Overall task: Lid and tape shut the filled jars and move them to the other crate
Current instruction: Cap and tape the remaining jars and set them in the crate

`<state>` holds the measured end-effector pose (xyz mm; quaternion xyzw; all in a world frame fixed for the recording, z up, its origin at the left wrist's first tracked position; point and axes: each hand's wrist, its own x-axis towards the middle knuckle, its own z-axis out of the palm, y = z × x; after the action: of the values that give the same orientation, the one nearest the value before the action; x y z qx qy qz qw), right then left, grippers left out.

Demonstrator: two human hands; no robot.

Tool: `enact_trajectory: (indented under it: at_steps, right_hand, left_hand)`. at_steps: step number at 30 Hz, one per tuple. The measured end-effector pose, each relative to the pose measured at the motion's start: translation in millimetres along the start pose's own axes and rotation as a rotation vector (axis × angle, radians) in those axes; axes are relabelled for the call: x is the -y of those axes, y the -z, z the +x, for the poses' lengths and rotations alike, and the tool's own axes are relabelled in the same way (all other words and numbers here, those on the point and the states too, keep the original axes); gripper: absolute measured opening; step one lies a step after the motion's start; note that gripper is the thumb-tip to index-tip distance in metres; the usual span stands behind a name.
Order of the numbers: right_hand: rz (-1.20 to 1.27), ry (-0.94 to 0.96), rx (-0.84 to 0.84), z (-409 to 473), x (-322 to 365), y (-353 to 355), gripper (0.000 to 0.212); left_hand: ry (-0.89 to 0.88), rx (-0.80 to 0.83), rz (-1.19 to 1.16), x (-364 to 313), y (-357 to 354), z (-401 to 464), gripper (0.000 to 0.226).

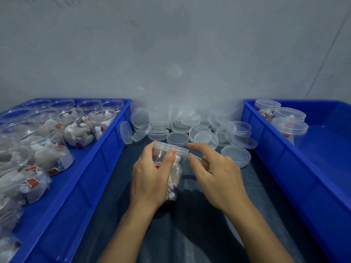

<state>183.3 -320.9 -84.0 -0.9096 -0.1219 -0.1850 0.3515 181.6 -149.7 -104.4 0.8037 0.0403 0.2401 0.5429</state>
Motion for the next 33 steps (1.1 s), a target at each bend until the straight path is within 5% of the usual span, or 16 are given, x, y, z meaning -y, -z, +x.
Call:
enact_trajectory:
  at_steps: [7, 21, 29, 33]
  right_hand:
    - [0.027, -0.007, 0.019, 2.3, -3.5, -1.8, 0.035]
    - [0.180, -0.118, 0.032, 4.7, -9.1, 0.4, 0.037]
    - [0.095, -0.077, -0.010, -0.1, -2.3, -0.2, 0.025]
    - [0.064, -0.058, -0.007, -3.6, 5.3, -5.2, 0.025]
  left_hand:
    - [0.008, 0.006, -0.059, 1.9, 0.4, 0.9, 0.045]
    - [-0.045, 0.104, -0.131, 7.7, 6.4, 3.1, 0.054]
    - [-0.144, -0.029, 0.372, -6.7, 6.5, -3.3, 0.069]
    - [-0.102, 0.004, 0.365, -10.9, 5.4, -6.7, 0.079]
